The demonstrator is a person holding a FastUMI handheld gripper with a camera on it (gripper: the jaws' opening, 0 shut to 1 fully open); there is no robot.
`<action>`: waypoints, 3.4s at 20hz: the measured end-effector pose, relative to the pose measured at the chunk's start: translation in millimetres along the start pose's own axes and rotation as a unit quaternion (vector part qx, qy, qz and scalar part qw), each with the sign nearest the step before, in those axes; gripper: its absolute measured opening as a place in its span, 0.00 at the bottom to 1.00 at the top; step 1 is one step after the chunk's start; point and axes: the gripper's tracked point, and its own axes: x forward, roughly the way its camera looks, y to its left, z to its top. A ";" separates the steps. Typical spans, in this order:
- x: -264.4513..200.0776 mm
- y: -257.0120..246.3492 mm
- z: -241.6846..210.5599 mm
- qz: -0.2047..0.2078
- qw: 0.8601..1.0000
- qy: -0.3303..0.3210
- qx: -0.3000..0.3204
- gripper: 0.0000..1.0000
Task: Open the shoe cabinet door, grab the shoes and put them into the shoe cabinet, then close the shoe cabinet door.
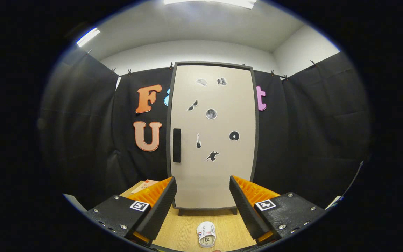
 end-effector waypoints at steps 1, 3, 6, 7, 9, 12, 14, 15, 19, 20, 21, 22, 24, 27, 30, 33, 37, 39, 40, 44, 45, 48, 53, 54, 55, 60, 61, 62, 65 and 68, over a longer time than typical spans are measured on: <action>2.6 3.3 0.2 0.002 1.000 0.000 0.000 0.95; 7.3 6.8 -3.3 0.005 1.000 0.006 0.001 0.95; 13.7 9.8 2.1 0.000 1.000 0.000 -0.006 0.95; 16.1 11.8 2.7 0.001 1.000 0.000 -0.007 0.95; 23.0 17.4 2.3 0.002 1.000 0.001 -0.009 0.95; 44.3 27.1 4.2 0.005 1.000 0.003 -0.007 0.94; 68.1 39.5 11.5 0.011 1.000 -0.004 -0.008 0.95; 82.2 46.7 13.5 0.014 1.000 -0.006 -0.012 0.95; 138.9 71.8 14.5 0.019 0.999 -0.011 -0.024 0.94; 153.7 77.7 14.1 0.020 0.999 -0.010 -0.026 0.95; 167.1 82.4 15.5 0.020 0.999 -0.010 -0.029 0.95; 180.6 86.5 15.6 0.019 0.999 -0.010 -0.033 0.95; 201.8 95.6 16.5 0.021 0.999 -0.008 -0.035 0.95; 225.8 105.3 17.8 0.021 0.999 -0.011 -0.033 0.95; 245.0 108.4 14.7 0.017 0.999 -0.011 -0.042 0.95; 261.1 104.3 12.1 0.005 0.999 -0.009 -0.036 0.95; 274.0 99.6 9.5 0.000 1.000 -0.003 -0.017 0.87; 277.1 102.4 7.8 0.008 1.000 0.005 -0.007 0.77; 279.0 103.0 7.6 0.010 1.000 0.006 -0.009 0.68; 279.4 103.6 3.8 0.006 1.000 0.011 -0.023 0.40; 278.8 103.5 4.3 0.009 1.000 0.011 -0.019 0.39; 277.3 102.7 3.8 0.020 1.000 0.016 -0.004 0.35; 264.6 101.7 4.1 0.030 0.999 0.012 0.001 0.32; 261.0 100.1 4.1 0.032 0.999 0.011 0.001 0.32; 256.3 98.9 3.8 0.034 0.999 0.014 0.001 0.32; 224.2 87.1 5.9 0.042 0.999 0.015 0.004 0.32; 217.4 84.8 6.4 0.043 0.999 0.013 0.007 0.32; 212.3 82.5 6.7 0.044 0.999 0.010 0.007 0.32; 200.6 74.7 6.9 0.045 0.999 0.007 0.009 0.30; 190.4 66.3 4.9 0.044 0.999 0.006 0.007 0.29</action>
